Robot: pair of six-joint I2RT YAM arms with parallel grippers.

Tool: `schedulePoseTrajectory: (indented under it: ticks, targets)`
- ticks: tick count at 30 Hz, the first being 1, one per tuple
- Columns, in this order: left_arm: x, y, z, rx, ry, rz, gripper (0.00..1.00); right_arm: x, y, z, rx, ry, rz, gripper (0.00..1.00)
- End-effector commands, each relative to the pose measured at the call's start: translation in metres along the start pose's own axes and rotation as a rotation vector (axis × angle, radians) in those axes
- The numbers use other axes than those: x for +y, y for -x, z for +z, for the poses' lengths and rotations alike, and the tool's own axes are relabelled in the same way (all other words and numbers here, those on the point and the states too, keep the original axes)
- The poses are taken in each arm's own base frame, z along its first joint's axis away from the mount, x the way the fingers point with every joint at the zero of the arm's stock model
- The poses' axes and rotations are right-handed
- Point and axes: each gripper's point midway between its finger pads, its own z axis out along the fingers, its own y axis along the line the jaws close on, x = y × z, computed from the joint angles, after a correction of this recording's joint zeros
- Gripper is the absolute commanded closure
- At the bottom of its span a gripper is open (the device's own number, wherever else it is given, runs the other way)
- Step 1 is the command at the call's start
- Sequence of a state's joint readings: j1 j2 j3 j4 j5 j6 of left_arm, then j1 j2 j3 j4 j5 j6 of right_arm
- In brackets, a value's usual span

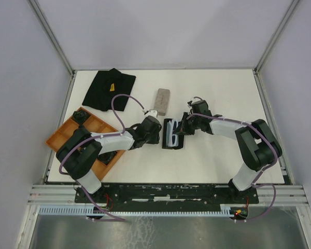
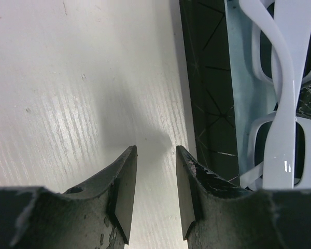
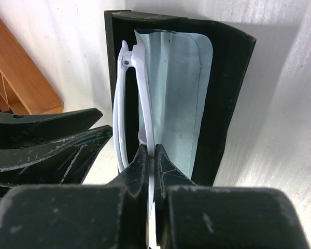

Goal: Organize the sunglasses
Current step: Place the sunglasses in the sunglasses case.

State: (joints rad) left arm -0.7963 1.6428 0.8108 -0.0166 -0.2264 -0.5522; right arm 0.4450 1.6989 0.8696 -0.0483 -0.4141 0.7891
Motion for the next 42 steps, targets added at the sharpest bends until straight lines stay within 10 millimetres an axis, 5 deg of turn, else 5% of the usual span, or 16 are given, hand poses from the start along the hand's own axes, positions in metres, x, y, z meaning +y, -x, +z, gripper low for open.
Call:
schedulePoseTrajectory:
  ticks: [1, 35, 42]
  targets:
    - [-0.014, 0.028, -0.006, -0.068, -0.040, 0.024, 0.57, 0.023, 0.018, 0.001, -0.038, 0.070, -0.026, 1.00]
    - [-0.015, 0.029, -0.004, -0.064, -0.040, 0.035, 0.57, 0.022, 0.015, 0.029, 0.016, 0.137, -0.013, 1.00]
    - [-0.016, 0.029, -0.003, -0.061, -0.042, 0.037, 0.57, 0.023, 0.016, 0.032, 0.024, 0.137, -0.023, 0.88]
